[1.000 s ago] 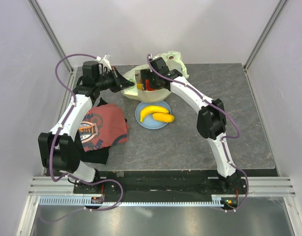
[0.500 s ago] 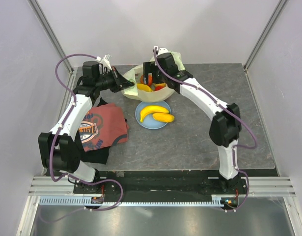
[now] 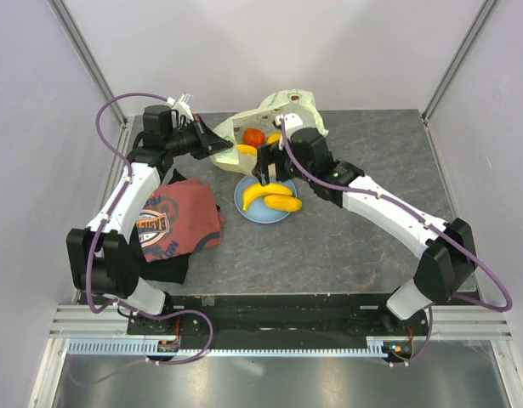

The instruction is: Place the fruits into the plastic bag

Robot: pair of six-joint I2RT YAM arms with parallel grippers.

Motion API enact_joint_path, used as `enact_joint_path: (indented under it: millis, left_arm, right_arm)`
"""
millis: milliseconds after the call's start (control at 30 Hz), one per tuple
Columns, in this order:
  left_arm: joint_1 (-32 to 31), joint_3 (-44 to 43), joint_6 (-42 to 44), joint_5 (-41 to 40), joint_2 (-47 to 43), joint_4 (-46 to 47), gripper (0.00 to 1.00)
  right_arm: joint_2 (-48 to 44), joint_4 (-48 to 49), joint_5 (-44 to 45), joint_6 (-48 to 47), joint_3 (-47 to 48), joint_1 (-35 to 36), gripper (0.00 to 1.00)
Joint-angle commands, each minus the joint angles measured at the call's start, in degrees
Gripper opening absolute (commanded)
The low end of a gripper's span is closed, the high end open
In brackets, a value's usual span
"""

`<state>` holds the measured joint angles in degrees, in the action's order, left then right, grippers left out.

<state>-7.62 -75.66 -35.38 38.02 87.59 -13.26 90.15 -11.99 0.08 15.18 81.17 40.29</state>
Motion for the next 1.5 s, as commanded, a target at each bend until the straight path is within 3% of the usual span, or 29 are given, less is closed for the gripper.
enact_joint_path:
  millis: [0,400,567,900,1467]
  left_arm:
    - [-0.21,-0.37,-1.27,0.48,0.21,1.48,0.02]
    - [-0.21,0.33,-0.31,1.09,-0.75,0.51,0.01]
    - [-0.21,0.16,-0.31,0.65,-0.93,0.51,0.01]
    - [-0.21,0.16,-0.48,0.65,-0.76,0.42,0.01]
    - [-0.21,0.77,-0.48,0.92,-0.76,0.51,0.01]
  right_arm:
    - [-2.17,-5.05,2.55,-0.67,-7.50,-0.39,0.96]
    - [6.17,-15.60,0.11,-14.11,-5.23,-4.60,0.96]
    - [11.36,-17.98,-1.22,-17.55,-1.89,-4.70,0.87]
    - [15.05,-18.33,-3.77,-19.66,0.31,-4.61,0.82]
    - [20.24,-21.76,-2.28,-23.09,2.77,-2.06,0.64]
